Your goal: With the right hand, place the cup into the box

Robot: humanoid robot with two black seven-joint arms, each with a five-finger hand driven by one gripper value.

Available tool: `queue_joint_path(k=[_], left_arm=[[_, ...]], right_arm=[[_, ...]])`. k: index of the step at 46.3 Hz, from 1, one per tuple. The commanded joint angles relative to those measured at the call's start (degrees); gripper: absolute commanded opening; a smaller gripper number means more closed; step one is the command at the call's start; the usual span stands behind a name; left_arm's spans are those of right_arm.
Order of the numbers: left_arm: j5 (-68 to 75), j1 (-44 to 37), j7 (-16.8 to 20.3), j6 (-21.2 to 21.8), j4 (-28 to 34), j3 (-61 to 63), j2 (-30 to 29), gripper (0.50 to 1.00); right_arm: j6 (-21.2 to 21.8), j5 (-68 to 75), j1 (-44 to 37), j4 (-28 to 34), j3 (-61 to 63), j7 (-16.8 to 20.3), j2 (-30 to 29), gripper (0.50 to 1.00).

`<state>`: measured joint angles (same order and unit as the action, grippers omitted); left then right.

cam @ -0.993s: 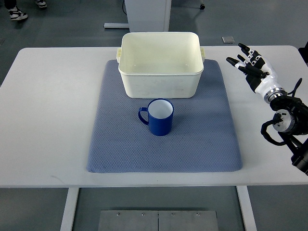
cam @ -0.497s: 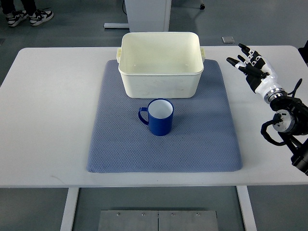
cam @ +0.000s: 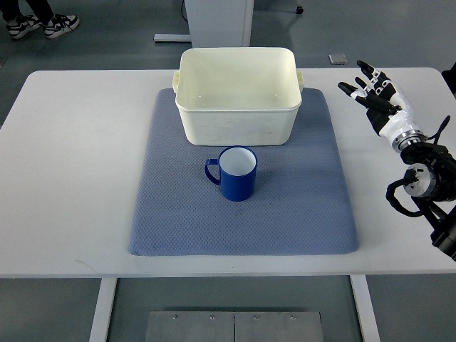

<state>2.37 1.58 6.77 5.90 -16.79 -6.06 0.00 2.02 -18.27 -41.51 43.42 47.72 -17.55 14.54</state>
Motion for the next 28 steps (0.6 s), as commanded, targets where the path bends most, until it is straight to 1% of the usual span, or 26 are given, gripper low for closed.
queue_joint_path(k=[1,28], left_arm=[[0.0,0.0,0.0,0.0,0.0,0.0,0.0,1.000],[0.0,0.0,0.0,0.0,0.0,0.0,0.0,1.000]], right_arm=[[0.0,0.0,-0.1,0.0,0.0,0.1,0.0,1.000],[0.0,0.0,-0.6,0.1,-1.0,0.1,0.4,1.000]])
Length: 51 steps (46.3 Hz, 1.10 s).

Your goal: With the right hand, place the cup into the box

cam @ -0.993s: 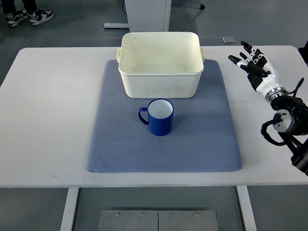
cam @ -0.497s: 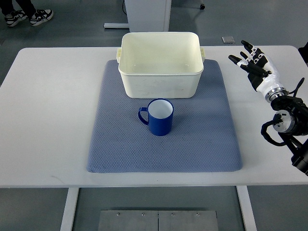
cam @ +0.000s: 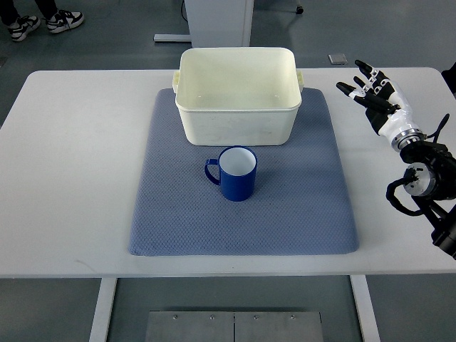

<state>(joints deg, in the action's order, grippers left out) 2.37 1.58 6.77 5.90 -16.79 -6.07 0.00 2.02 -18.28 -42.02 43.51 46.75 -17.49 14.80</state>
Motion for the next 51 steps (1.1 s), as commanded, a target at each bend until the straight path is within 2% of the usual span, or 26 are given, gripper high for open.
queue_joint_path(k=[1,18,32,44,51], left_arm=[[0.0,0.0,0.0,0.0,0.0,0.1,0.0,1.000],[0.0,0.0,0.0,0.0,0.0,0.0,0.0,1.000],[0.0,0.0,0.0,0.0,0.0,0.0,0.0,1.000],[0.0,0.0,0.0,0.0,0.0,0.0,0.0,1.000],[0.0,0.0,-0.1,0.0,0.0,0.0,0.0,1.000]], right_arm=[[0.0,0.0,-0.2,0.0,0.0,0.0,0.2,1.000],[0.0,-0.3,-2.1,4.4,-0.2,0.0,2.9,0.998],[0.2,-0.4,-3.1,14.2,-3.1,0.2,6.6,0.995],[4.0,-0.5,-3.2,20.7,-5.4,0.3,9.3,0.995],[6.4,-1.2,-3.2,21.9,-8.2,0.0,10.0,0.995]])
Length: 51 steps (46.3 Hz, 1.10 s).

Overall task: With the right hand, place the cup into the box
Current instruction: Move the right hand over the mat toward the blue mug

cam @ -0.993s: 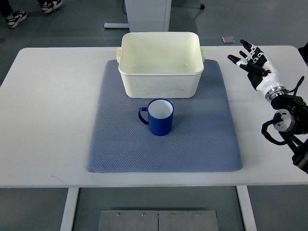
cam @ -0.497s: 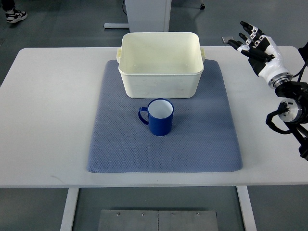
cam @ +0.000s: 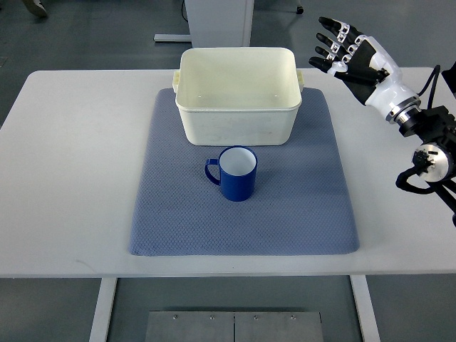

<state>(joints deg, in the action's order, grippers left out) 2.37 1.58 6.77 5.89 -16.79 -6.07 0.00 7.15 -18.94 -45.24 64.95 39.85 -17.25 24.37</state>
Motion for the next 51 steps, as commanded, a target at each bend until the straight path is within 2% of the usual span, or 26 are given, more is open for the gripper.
queue_joint_path(k=[1,7,23,51], left_arm=[[0.0,0.0,0.0,0.0,0.0,0.0,0.0,1.000],[0.0,0.0,0.0,0.0,0.0,0.0,0.0,1.000],[0.0,0.0,0.0,0.0,0.0,0.0,0.0,1.000],[0.0,0.0,0.0,0.0,0.0,0.0,0.0,1.000]], right_arm=[[1.7,-1.0,0.1,0.5,-1.6,-0.2,0.5,0.995],[3.3,-3.6,0.1,1.7,-2.5,-0.4,0.7,0.995],[3.4,-9.0,0.3,4.6,-6.0,-0.6,1.2,0.995],[3.3,-14.3,2.1,6.5,-12.3,-4.8,1.3,0.993]])
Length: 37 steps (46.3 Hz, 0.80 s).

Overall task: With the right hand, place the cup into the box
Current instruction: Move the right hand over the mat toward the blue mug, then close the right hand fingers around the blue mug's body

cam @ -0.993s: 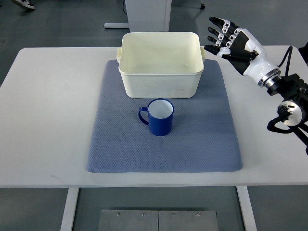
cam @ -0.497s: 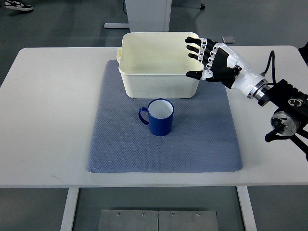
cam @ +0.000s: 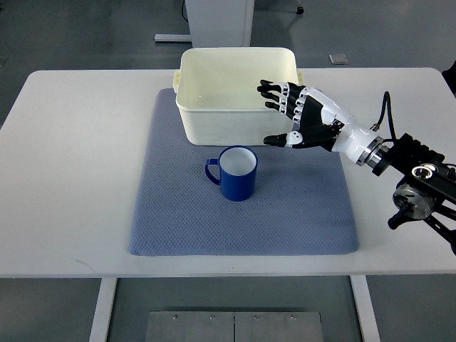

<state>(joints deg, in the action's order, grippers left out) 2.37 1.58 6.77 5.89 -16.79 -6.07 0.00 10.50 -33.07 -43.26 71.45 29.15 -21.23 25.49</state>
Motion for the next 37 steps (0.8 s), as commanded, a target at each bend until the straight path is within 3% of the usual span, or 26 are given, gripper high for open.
queue_joint_path(k=[1,6,37], left_arm=[[0.0,0.0,0.0,0.0,0.0,0.0,0.0,1.000],[0.0,0.0,0.0,0.0,0.0,0.0,0.0,1.000],[0.0,0.0,0.0,0.0,0.0,0.0,0.0,1.000]], right_arm=[[0.0,-0.2,0.1,0.0,-2.3,-1.4,0.2,0.993],[-0.1,-1.6,0.2,-0.1,-4.2,-3.0,0.0,0.991],[-5.3,-3.2,1.9,-1.9,-6.7,-2.9,-2.2,0.989]])
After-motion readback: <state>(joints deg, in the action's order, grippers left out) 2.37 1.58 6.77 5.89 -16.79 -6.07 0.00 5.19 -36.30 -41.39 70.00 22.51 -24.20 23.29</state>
